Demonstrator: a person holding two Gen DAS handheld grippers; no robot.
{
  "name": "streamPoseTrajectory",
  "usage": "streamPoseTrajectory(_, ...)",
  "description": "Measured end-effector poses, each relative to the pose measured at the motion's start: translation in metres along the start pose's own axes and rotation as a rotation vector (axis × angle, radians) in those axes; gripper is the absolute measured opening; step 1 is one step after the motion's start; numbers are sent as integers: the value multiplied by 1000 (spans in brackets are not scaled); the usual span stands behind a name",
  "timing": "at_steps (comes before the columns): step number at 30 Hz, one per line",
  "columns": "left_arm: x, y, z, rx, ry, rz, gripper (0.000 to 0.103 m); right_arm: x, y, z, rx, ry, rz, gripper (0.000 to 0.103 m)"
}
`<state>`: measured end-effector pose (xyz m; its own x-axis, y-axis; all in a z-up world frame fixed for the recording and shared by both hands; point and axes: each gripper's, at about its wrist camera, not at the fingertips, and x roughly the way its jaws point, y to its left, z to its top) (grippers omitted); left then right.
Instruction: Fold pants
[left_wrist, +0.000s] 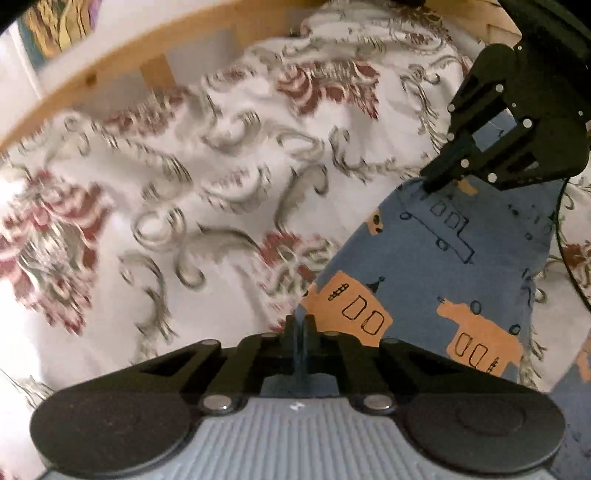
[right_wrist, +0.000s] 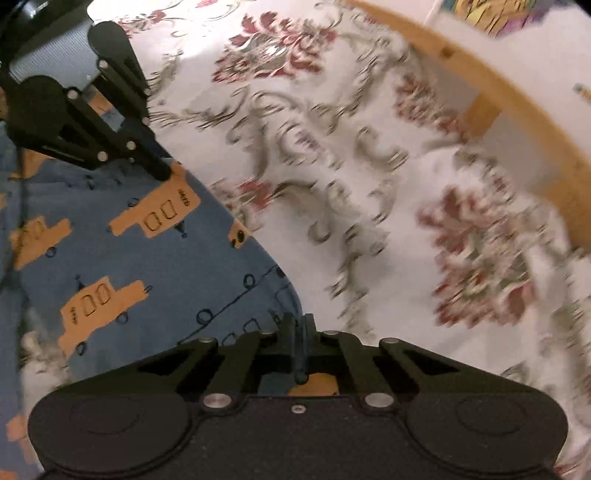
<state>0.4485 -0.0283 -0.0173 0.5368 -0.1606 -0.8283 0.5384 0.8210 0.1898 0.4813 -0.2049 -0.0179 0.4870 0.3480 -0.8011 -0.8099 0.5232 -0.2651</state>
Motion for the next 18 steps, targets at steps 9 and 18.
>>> streamPoseTrajectory(9,37,25,14,-78,28,84,4,41,-10,23,1,42,-131,2)
streamPoseTrajectory(18,52,28,10,-89,33,108,12,61,-13,17,63,78,-172,0)
